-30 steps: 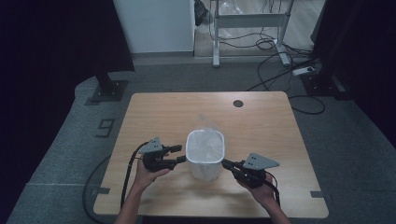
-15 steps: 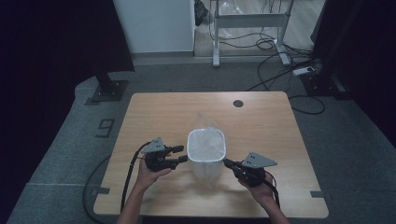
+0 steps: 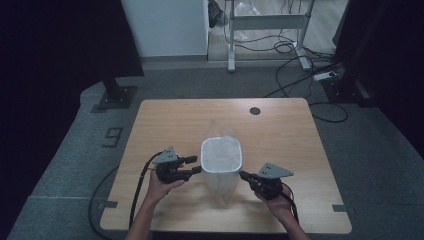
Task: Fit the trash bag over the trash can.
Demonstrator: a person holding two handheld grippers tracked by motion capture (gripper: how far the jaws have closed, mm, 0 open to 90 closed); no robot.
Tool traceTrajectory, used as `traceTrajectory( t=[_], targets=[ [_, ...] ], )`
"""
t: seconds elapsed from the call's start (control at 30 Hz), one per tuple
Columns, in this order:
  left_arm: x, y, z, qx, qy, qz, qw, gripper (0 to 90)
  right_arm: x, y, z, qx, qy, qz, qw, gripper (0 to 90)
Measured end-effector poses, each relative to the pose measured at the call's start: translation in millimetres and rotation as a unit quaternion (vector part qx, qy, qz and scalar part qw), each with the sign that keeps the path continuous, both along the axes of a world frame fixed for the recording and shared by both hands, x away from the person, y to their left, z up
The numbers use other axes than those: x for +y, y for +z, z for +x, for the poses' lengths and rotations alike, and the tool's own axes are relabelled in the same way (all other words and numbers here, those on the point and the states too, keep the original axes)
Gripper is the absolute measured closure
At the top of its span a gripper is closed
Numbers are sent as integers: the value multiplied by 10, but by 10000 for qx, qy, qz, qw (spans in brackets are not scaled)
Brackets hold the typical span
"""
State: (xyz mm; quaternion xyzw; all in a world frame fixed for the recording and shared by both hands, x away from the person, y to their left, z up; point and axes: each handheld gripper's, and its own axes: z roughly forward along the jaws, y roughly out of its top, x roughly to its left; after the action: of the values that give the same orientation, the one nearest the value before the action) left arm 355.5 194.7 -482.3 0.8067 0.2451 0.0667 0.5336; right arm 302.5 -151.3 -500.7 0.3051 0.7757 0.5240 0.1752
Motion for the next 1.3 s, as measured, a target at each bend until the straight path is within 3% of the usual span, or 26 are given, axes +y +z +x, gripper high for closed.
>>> traceTrajectory(
  t=[1.17,1.2,1.27,1.3],
  targets=[
    [-32,-20,3,30,-5,-11,10000,481,0,-154,70,353,-40,-114,9993,890],
    [-30,-18,0,21,9,14,10000,476,-2,-148,63,332,-60,-85,9994,865],
    [-24,-16,0,22,21,13,10000,461,-14,-126,45,254,-205,-87,9994,718],
    [-9,-7,1,23,26,-16,10000,461,-14,-126,45,254,-205,-87,9994,718]
  ],
)
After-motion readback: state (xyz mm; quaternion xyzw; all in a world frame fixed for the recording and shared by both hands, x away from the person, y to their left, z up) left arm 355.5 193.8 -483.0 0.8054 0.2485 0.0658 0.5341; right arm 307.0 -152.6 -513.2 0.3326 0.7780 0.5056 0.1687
